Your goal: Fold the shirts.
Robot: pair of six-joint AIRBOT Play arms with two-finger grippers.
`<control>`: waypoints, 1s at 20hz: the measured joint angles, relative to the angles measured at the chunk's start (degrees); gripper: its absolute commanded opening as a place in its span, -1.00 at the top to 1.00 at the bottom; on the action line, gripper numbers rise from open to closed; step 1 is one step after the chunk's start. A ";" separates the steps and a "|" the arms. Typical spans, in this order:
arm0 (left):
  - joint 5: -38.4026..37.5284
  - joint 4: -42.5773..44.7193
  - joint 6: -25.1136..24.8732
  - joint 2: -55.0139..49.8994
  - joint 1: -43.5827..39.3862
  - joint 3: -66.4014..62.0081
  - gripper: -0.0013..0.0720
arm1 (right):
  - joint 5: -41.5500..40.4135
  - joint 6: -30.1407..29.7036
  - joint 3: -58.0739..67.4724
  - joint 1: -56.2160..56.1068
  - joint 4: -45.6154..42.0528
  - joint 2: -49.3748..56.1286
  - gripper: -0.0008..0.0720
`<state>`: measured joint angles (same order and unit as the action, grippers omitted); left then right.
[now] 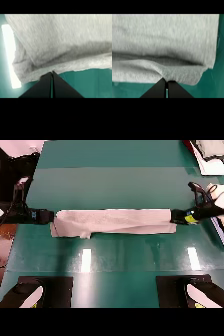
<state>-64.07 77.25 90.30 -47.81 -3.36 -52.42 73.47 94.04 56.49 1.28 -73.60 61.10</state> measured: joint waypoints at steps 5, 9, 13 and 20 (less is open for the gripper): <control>8.15 1.86 1.90 -3.56 0.00 0.02 0.89 | -3.17 -2.03 7.91 0.00 0.09 10.19 0.95; 14.36 2.25 3.76 -8.31 0.00 0.02 0.89 | -4.90 -3.78 12.57 0.00 0.11 16.26 0.93; 18.69 2.69 7.26 -10.91 0.07 -0.04 -0.18 | -6.43 -4.83 16.31 0.00 0.35 20.50 -0.55; 16.48 2.69 9.51 -11.82 0.04 -0.44 0.91 | 3.96 -12.04 23.78 5.05 1.29 24.28 -0.55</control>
<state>-47.59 79.94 99.81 -59.64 -3.31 -52.86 77.43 82.00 80.27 6.33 -72.31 85.38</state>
